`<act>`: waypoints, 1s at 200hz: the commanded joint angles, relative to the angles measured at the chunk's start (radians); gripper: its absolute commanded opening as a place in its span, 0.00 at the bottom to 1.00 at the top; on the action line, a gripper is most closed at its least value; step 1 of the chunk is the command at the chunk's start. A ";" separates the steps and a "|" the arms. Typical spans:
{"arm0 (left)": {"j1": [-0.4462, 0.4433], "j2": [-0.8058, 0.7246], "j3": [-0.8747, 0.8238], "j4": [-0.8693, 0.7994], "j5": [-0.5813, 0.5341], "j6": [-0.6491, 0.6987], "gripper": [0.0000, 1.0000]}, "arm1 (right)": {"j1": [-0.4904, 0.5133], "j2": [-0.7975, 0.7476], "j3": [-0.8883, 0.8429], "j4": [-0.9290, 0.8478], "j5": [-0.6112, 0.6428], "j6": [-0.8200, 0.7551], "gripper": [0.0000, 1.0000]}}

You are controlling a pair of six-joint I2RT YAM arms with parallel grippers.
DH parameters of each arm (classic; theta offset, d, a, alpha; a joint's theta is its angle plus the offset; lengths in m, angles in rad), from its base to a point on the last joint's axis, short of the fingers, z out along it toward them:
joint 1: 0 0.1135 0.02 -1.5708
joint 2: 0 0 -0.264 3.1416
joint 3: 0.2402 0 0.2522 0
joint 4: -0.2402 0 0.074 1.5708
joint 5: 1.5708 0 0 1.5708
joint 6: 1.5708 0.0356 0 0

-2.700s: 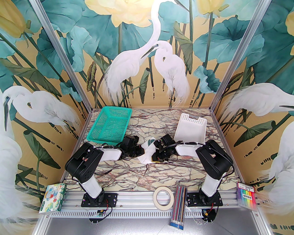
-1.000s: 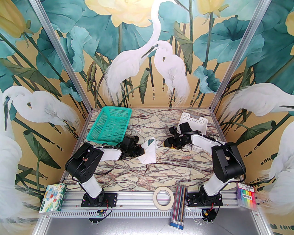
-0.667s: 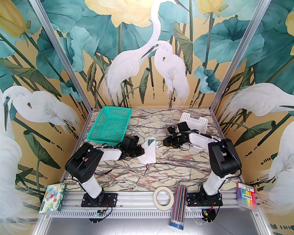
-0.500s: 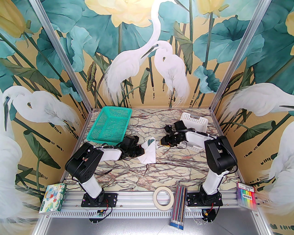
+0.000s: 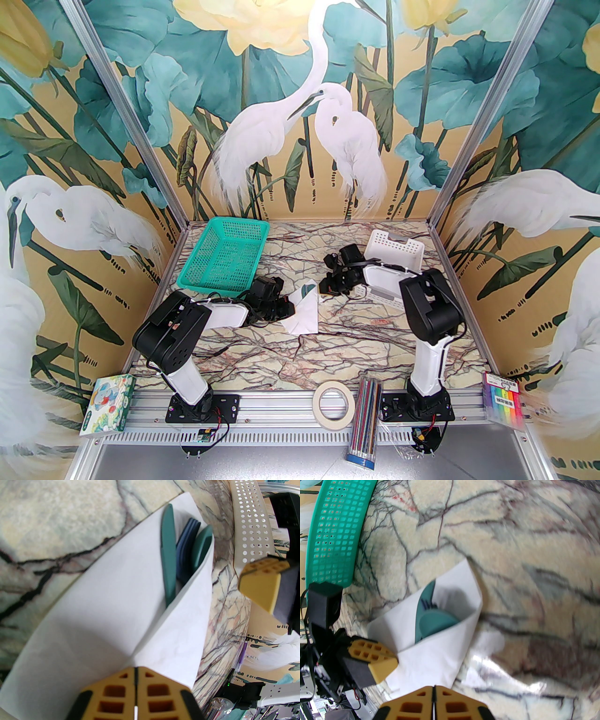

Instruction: Place the utensils on the paper napkin and roll it up

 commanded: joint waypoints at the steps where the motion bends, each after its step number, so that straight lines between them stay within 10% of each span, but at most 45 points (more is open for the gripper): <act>1: -0.006 0.029 -0.008 -0.086 -0.080 0.000 0.08 | 0.012 0.038 0.043 0.005 0.033 0.018 0.08; 200: -0.006 0.039 -0.004 -0.083 -0.079 0.002 0.08 | 0.067 0.026 -0.011 -0.011 0.064 0.023 0.05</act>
